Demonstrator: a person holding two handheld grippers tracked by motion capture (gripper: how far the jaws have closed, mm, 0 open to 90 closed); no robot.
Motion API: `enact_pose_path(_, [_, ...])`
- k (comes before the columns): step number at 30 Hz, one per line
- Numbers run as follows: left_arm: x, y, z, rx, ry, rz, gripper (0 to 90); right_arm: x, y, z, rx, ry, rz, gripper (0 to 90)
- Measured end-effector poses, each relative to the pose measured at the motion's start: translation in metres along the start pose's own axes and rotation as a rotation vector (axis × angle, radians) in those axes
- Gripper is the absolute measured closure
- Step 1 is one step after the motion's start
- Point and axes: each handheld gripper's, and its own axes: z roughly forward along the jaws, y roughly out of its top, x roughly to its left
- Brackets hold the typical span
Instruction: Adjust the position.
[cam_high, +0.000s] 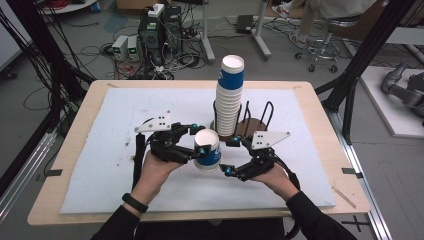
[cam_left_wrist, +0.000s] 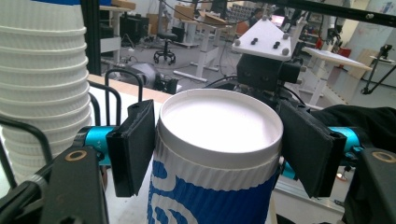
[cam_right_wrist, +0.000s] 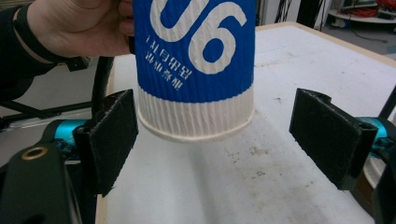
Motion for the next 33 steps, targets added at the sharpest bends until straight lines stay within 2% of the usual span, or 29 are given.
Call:
enact_pose_path(9, [-0.005,-0.003,0.008,0.005,0.003,0.011,30.0,0.001,0.000,0.008,-0.008,0.013,0.047,15.7])
enact_pose_path(20, [-0.007,-0.006,0.012,0.008,0.009,0.016,30.3,0.005,0.000,0.015,0.003,0.033,0.049,15.7])
enact_pose_path(33, [-0.010,-0.006,0.018,-0.012,0.001,0.017,30.4,0.008,-0.001,0.021,0.014,0.027,0.053,15.7])
